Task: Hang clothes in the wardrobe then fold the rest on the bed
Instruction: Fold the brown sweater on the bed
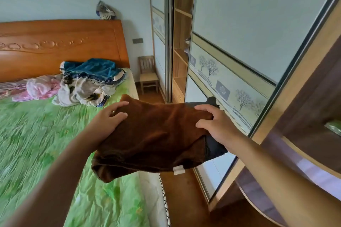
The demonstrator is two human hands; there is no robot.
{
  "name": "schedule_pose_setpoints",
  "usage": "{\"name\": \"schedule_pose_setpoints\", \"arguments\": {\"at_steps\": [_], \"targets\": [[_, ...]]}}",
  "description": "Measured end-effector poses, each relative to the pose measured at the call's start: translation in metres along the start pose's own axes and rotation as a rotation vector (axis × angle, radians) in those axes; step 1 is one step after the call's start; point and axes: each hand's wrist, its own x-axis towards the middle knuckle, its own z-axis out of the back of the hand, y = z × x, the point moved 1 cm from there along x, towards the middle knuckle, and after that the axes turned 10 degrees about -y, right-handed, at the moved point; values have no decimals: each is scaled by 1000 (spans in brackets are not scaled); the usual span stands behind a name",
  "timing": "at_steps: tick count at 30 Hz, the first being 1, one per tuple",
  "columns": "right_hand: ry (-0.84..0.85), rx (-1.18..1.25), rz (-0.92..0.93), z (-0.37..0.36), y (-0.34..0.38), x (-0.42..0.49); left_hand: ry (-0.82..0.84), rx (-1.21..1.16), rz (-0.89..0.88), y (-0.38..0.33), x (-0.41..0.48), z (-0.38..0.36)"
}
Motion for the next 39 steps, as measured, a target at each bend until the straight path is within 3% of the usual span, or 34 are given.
{"name": "schedule_pose_setpoints", "arguments": {"at_steps": [12, 28, 39], "targets": [[160, -51, 166, -29, 12, 147, -236, -44, 119, -16, 65, -17], [122, -38, 172, -135, 43, 449, -189, -19, 61, 5, 401, -35], [-1, -17, 173, -126, 80, 567, -121, -83, 44, -36, 545, -58]]}}
